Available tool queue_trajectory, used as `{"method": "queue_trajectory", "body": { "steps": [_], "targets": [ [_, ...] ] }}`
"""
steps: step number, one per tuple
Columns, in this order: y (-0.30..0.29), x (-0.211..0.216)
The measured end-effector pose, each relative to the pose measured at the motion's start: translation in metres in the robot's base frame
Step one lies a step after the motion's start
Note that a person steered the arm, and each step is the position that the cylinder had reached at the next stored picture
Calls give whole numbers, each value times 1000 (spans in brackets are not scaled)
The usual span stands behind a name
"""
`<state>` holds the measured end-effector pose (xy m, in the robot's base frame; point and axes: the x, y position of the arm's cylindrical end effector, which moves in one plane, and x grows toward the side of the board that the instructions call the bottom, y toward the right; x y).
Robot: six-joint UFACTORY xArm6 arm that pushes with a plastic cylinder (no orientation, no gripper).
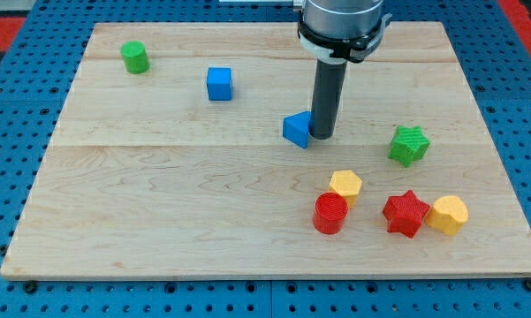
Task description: Place the blue triangle at the top center of the board
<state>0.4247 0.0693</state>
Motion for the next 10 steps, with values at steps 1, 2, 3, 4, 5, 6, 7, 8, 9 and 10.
{"method": "queue_trajectory", "body": {
  "steps": [1,2,3,4,5,6,7,8,9,10],
  "targets": [
    [7,44],
    [8,72],
    [-5,72],
    [-22,72],
    [-22,60],
    [-25,24],
    [-30,-7],
    [-30,-22],
    [-30,-33],
    [-30,-67]
  ]
}}
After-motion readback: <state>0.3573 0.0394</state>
